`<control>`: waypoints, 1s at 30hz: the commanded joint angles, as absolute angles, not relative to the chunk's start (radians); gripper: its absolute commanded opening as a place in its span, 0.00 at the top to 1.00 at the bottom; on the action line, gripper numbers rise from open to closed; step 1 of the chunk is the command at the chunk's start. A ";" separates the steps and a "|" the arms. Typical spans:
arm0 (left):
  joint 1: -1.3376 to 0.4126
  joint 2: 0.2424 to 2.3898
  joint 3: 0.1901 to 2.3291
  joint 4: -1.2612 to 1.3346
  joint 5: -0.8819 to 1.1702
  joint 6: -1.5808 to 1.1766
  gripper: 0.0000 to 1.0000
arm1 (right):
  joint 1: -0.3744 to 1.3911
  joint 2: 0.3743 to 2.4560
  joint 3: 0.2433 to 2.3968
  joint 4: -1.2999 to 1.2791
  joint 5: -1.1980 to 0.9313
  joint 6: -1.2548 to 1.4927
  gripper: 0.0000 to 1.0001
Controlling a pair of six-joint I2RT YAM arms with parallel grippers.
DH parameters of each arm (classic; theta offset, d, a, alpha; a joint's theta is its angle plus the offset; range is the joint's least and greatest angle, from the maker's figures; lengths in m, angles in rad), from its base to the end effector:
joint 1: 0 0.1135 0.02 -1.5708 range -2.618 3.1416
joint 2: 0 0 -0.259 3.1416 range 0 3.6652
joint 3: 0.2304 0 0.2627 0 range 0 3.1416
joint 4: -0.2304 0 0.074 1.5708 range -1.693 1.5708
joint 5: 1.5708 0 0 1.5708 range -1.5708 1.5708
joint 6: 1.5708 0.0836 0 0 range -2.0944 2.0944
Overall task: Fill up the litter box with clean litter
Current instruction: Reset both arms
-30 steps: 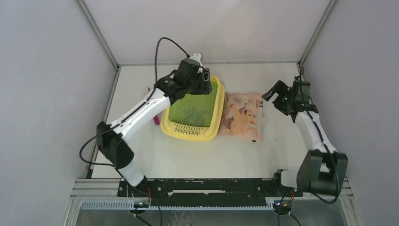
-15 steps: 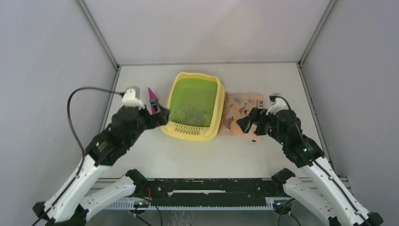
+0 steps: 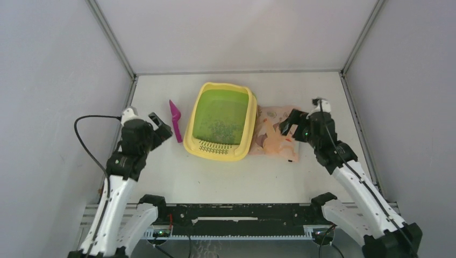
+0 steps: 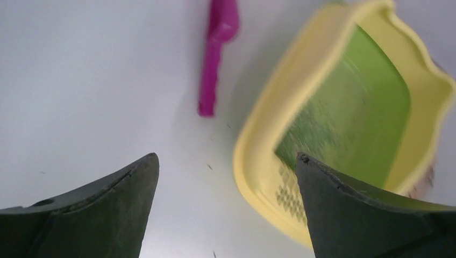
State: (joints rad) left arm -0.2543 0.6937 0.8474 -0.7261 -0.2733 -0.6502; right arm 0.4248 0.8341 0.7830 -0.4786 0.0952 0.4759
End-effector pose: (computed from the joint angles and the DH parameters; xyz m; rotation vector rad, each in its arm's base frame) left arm 0.1937 -0.0270 0.2939 -0.5736 2.0503 -0.2433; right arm 0.2221 0.0917 0.2727 0.1125 2.1259 0.4398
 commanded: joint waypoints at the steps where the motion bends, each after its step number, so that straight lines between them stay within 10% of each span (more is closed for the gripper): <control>1: -0.019 0.827 0.805 -0.466 -0.084 -0.528 0.00 | 0.167 0.852 0.749 -0.243 0.068 0.393 0.01; 14: 0.119 1.005 0.503 0.221 -0.235 -0.263 0.00 | 0.017 0.727 0.267 0.347 0.344 0.229 0.01; 30: 0.143 1.208 0.356 0.690 -0.320 -0.172 0.00 | 0.015 1.247 0.129 1.108 0.309 0.129 0.01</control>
State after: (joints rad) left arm 0.1345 1.2228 0.3698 0.5404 -0.2844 -0.2096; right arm 0.0193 1.1374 0.1318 0.7914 0.3305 0.1791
